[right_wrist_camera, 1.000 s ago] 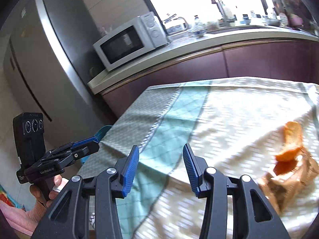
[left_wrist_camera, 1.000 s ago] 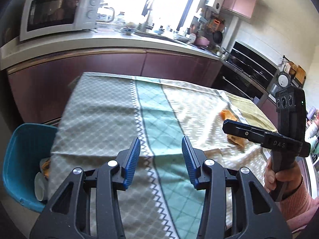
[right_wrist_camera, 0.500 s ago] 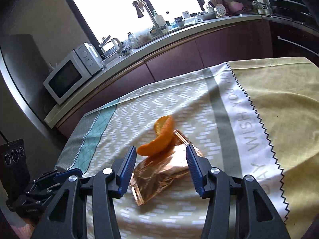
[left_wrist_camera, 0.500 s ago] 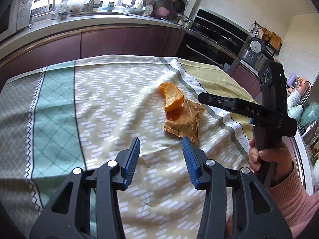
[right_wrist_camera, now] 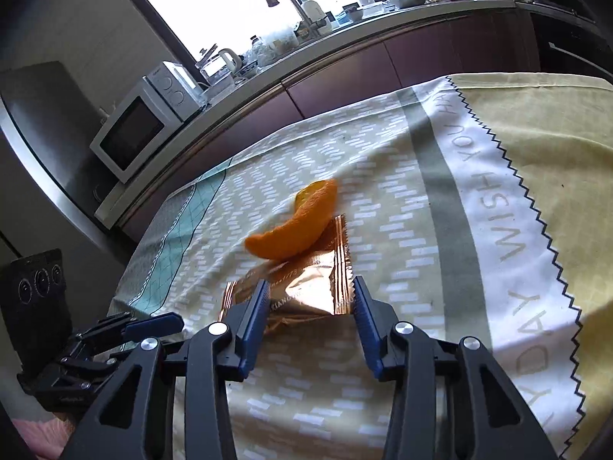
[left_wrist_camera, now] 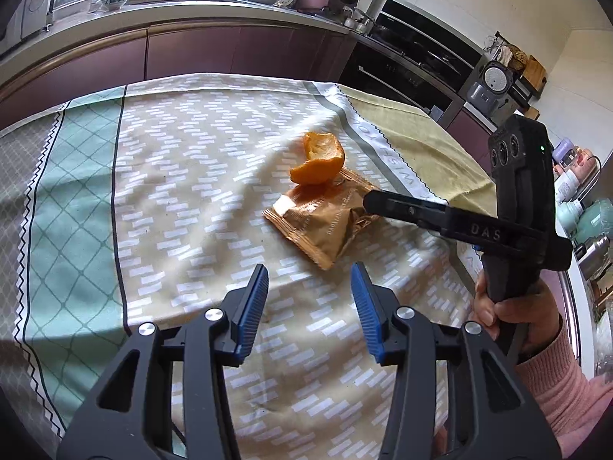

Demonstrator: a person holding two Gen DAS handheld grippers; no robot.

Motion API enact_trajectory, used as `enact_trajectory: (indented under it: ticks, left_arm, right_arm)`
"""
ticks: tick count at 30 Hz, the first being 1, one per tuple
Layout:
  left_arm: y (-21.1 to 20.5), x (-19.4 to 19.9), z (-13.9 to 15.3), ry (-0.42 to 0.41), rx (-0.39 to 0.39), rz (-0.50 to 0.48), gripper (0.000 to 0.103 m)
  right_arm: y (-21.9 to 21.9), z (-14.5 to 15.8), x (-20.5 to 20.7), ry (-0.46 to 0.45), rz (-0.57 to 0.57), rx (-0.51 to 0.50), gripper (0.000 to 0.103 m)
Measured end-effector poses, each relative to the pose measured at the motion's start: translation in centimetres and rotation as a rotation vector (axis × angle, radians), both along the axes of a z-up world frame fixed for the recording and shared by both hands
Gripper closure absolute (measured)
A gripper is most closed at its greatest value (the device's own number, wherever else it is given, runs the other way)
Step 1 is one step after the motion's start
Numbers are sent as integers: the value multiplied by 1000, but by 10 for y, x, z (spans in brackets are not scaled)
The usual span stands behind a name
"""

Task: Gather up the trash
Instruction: 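Lower the right gripper onto the remaining orange peel and close on it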

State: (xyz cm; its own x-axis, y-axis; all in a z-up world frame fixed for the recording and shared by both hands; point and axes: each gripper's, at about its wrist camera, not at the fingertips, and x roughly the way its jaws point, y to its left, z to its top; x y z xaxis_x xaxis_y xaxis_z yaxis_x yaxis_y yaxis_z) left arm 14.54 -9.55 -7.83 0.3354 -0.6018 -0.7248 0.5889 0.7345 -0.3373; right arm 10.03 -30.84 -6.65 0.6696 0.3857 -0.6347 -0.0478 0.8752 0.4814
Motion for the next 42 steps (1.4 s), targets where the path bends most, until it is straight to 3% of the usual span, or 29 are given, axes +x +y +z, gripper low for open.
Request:
enact_trajectory:
  ticks: [6,14,20,25,28,31,32,40,41,42]
  left_arm:
    - [5,10,-2,10,8,26,57]
    - [-6,35,-7,66,18,52,56]
    - [-18,40,-11,80,33,52,56]
    - [-18,42,-12,89,42,67,65]
    - [-18,43,-13,98,42,74,78]
    - [-16,42,-16,122,23,75,88]
    - [-16,42,-17,130,19,76,96]
    - [-10,32,-13,120,-14,69,96]
    - [-8,31,-13,117,-19,64,92]
    - [-7,31,-12,120,-25,59,83]
  right_arm:
    - [26,6,-12,1,100,-12,62]
    - [-7,15,11,-20,-26,39,58]
    - [-8,16,42,-11,-47,60,56]
    - [-8,7,59,25,-59,71,56]
    - [-8,0,59,36,-57,89,65]
    - [-10,-5,56,43,-56,114,81]
    - [-12,-7,54,43,-57,128,85]
    - [-28,-6,32,6,-86,200,91]
    - [-30,-4,28,-1,-92,204,91]
    - [-33,-3,23,-6,-97,209,91]
